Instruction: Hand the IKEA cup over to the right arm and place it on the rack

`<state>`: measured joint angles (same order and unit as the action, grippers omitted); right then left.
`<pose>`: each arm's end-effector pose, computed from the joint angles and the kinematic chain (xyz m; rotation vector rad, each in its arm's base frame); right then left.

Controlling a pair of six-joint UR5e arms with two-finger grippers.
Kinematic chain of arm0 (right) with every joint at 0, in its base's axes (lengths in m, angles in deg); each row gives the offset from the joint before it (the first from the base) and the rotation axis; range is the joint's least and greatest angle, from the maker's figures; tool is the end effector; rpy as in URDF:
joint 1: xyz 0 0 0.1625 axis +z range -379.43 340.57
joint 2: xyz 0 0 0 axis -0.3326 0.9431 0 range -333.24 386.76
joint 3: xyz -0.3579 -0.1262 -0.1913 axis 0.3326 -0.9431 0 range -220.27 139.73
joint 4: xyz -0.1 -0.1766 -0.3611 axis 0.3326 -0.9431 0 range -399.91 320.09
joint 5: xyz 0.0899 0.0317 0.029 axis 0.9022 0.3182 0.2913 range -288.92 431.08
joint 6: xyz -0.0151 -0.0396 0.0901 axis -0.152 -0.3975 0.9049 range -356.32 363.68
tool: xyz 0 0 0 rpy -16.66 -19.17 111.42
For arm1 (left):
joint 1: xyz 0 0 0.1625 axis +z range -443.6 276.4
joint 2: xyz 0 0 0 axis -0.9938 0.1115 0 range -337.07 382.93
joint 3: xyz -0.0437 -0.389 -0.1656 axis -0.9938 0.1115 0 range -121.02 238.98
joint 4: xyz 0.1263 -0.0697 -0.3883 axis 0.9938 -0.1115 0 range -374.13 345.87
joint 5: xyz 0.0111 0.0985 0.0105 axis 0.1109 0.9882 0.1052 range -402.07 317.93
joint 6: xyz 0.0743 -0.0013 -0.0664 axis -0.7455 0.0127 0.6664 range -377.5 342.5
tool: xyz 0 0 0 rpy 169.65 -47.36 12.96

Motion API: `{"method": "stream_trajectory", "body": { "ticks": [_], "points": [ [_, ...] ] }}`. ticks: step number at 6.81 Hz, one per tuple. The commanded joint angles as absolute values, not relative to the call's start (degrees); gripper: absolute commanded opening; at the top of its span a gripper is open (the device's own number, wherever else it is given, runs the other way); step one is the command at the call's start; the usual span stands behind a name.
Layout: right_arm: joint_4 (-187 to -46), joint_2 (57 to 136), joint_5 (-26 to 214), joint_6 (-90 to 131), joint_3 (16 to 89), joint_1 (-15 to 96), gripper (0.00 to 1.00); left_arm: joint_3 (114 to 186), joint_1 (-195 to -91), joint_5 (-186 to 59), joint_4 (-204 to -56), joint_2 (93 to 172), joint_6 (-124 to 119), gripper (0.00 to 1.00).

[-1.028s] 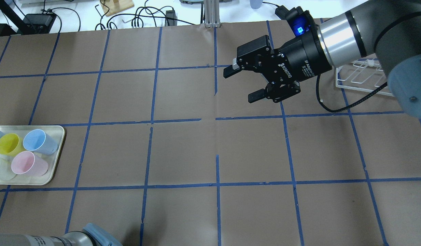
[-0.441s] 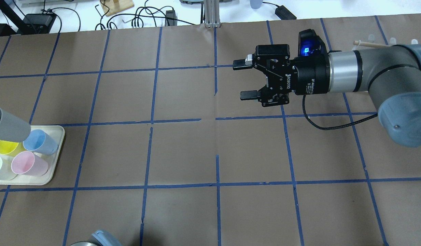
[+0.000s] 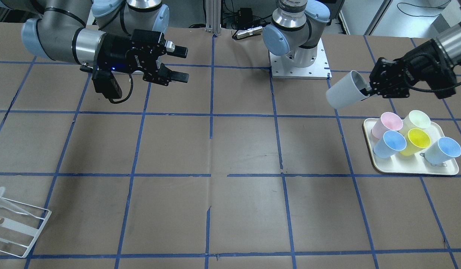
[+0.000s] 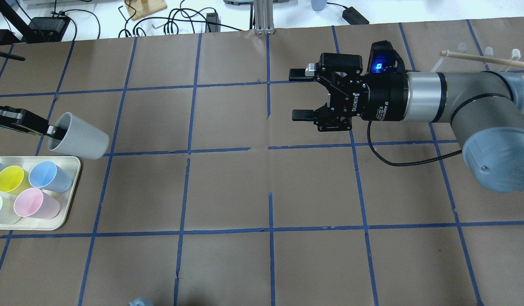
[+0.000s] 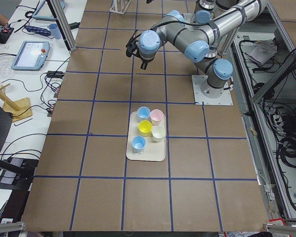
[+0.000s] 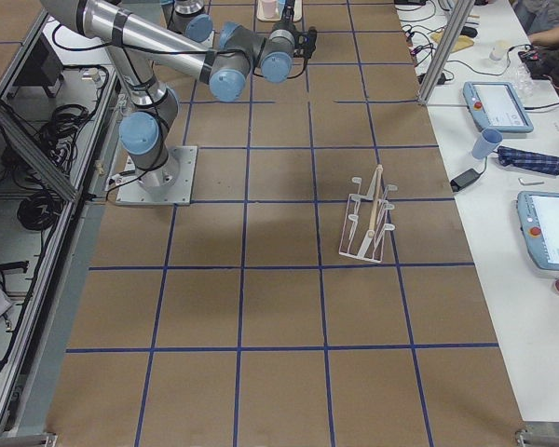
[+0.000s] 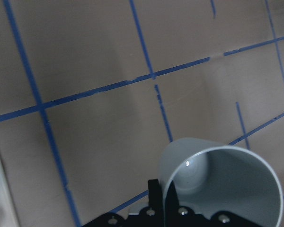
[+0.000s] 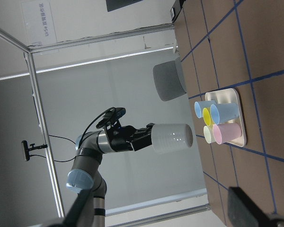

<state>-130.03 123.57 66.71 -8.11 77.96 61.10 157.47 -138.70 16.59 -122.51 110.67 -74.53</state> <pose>0.1628 -0.4375 0.3980 0.2490 1.6228 0.0223 0.0932 -0.4572 0.4258 -0.3244 -2.4425 0.1229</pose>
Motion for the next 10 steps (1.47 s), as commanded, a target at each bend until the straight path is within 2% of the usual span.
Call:
{"method": "stream_trajectory", "body": {
  "ticks": [1, 3, 7, 10],
  "points": [
    [-130.1, 120.7, 70.8, -8.1, 78.0, 62.0, 1.00, 163.9, -144.7, 2.6, -124.4, 111.1, -71.6, 0.00],
    [-130.9, 119.4, 71.5, -8.6, 78.0, 62.9, 1.00, 170.1, -149.3, -11.2, -124.9, 111.1, -69.9, 0.00],
    [-134.0, 117.4, 71.3, -13.3, 79.3, 63.1, 1.00, 170.9, -163.2, -31.3, -124.2, 110.5, -53.5, 0.00],
    [-134.0, 118.1, 71.7, -10.7, 79.1, 63.9, 1.00, 170.8, -164.5, -31.8, -123.7, 111.3, -53.4, 0.00]
  ]
}}
